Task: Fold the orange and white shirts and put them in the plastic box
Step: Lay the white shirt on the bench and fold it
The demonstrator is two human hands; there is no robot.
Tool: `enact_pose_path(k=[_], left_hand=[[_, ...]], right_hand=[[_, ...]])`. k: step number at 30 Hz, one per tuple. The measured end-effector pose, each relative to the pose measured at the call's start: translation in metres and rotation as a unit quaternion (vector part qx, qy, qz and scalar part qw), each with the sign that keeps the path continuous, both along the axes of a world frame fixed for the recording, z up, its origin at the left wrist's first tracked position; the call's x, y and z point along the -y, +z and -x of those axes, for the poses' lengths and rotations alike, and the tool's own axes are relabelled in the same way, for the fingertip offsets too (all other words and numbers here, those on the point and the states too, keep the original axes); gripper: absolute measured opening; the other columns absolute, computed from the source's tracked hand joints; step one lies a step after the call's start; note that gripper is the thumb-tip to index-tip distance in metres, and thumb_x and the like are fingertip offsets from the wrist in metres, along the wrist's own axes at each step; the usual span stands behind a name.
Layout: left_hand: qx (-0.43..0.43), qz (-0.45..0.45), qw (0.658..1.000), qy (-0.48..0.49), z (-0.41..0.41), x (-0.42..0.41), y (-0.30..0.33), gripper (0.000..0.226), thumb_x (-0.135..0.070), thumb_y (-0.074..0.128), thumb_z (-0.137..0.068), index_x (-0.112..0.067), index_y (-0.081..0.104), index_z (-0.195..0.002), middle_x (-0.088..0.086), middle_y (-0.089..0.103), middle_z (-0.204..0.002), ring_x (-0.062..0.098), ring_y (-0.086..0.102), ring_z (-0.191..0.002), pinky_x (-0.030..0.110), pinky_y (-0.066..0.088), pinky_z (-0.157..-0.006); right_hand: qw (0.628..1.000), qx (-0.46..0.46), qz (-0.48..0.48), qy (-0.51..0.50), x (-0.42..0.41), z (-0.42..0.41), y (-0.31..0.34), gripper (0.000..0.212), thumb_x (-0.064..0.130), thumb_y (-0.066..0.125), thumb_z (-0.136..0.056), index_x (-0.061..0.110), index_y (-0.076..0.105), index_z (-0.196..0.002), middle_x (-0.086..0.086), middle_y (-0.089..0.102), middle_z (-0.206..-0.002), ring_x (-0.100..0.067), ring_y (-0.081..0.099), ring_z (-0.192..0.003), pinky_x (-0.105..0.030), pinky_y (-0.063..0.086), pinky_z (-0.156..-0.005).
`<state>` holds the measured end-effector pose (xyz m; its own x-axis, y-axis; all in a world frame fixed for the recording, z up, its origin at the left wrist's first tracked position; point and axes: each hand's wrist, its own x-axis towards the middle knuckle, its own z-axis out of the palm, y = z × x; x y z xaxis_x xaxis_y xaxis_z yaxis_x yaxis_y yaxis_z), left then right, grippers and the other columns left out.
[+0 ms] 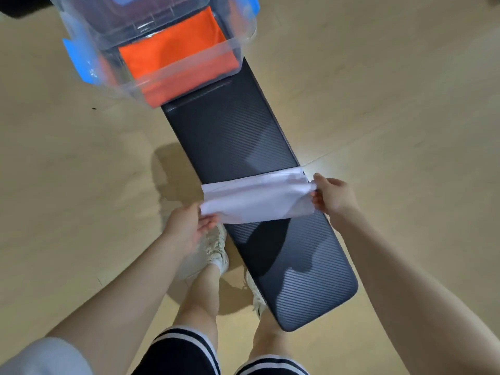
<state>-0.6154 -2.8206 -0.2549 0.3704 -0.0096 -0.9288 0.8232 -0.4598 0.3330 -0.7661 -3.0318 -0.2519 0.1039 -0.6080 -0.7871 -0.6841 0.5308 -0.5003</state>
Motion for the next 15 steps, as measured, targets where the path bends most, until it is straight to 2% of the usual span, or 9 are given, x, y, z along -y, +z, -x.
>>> enact_pose_path(k=[2,4,6,8,9,11,13,15], left_hand=[[0.03,-0.032,0.999,-0.001,-0.014,0.003,-0.012,0.028,-0.019,0.032,-0.095,-0.01,0.052,-0.079,0.01,0.057,-0.074,0.02,0.055,-0.064,0.026,0.048,-0.056],[0.099,-0.074,0.99,-0.068,-0.021,0.002,-0.025,0.026,-0.02,0.031,-0.093,-0.01,0.055,-0.091,0.012,0.059,-0.091,0.027,0.055,-0.081,0.034,0.043,-0.072],[0.133,-0.063,0.981,-0.123,-0.022,0.001,-0.034,0.02,-0.019,0.032,-0.093,-0.015,0.051,-0.092,0.003,0.054,-0.092,0.022,0.048,-0.09,0.031,0.037,-0.072],[0.114,-0.028,0.982,-0.145,-0.02,0.002,-0.043,0.015,-0.023,0.037,-0.093,-0.015,0.05,-0.092,-0.002,0.053,-0.09,0.022,0.049,-0.095,0.032,0.038,-0.073],[0.103,-0.018,0.983,-0.154,-0.019,0.002,-0.048,0.016,-0.027,0.041,-0.092,-0.015,0.05,-0.096,0.0,0.055,-0.095,0.023,0.051,-0.099,0.034,0.039,-0.078],[0.089,-0.016,0.978,-0.19,-0.02,0.001,-0.057,0.028,-0.034,0.049,-0.09,-0.011,0.05,-0.106,0.004,0.057,-0.107,0.023,0.054,-0.103,0.036,0.042,-0.087],[0.069,-0.019,0.977,-0.202,-0.021,0.001,-0.064,0.043,-0.04,0.055,-0.086,-0.008,0.053,-0.115,0.006,0.06,-0.114,0.024,0.057,-0.105,0.038,0.045,-0.091],[0.042,-0.029,0.98,-0.193,-0.024,0.002,-0.064,0.048,-0.043,0.057,-0.084,-0.008,0.056,-0.117,0.007,0.063,-0.114,0.026,0.06,-0.105,0.04,0.048,-0.09]], right_hand=[[0.999,-0.026,0.035,0.002,0.001,-0.01,-0.013,0.03,0.028,0.049,-0.091,0.003,0.059,-0.078,-0.01,0.059,-0.072,-0.021,0.052,-0.06,-0.027,0.043,-0.057],[0.987,-0.105,0.097,0.071,-0.005,-0.013,-0.025,0.033,0.032,0.048,-0.089,0.003,0.062,-0.098,-0.012,0.064,-0.096,-0.027,0.06,-0.081,-0.03,0.045,-0.07],[0.979,-0.136,0.119,0.092,-0.013,-0.015,-0.034,0.037,0.03,0.051,-0.088,0.001,0.058,-0.109,-0.017,0.058,-0.115,-0.033,0.057,-0.099,-0.039,0.048,-0.082],[0.982,-0.132,0.103,0.082,-0.021,-0.018,-0.043,0.041,0.027,0.054,-0.087,-0.008,0.052,-0.109,-0.025,0.055,-0.117,-0.04,0.055,-0.102,-0.048,0.048,-0.085],[0.984,-0.132,0.092,0.076,-0.024,-0.02,-0.047,0.039,0.027,0.056,-0.085,-0.005,0.051,-0.107,-0.025,0.056,-0.115,-0.039,0.056,-0.097,-0.047,0.049,-0.079],[0.986,-0.133,0.072,0.07,-0.028,-0.022,-0.054,0.035,0.029,0.059,-0.083,0.008,0.051,-0.108,-0.014,0.059,-0.11,-0.028,0.057,-0.09,-0.037,0.046,-0.071],[0.986,-0.148,0.059,0.053,-0.03,-0.025,-0.058,0.041,0.031,0.061,-0.081,0.012,0.049,-0.114,-0.005,0.059,-0.106,-0.025,0.057,-0.092,-0.037,0.048,-0.076],[0.987,-0.155,0.033,0.032,-0.03,-0.026,-0.06,0.034,0.029,0.062,-0.081,0.01,0.052,-0.107,-0.004,0.059,-0.097,-0.025,0.058,-0.089,-0.036,0.049,-0.075]])
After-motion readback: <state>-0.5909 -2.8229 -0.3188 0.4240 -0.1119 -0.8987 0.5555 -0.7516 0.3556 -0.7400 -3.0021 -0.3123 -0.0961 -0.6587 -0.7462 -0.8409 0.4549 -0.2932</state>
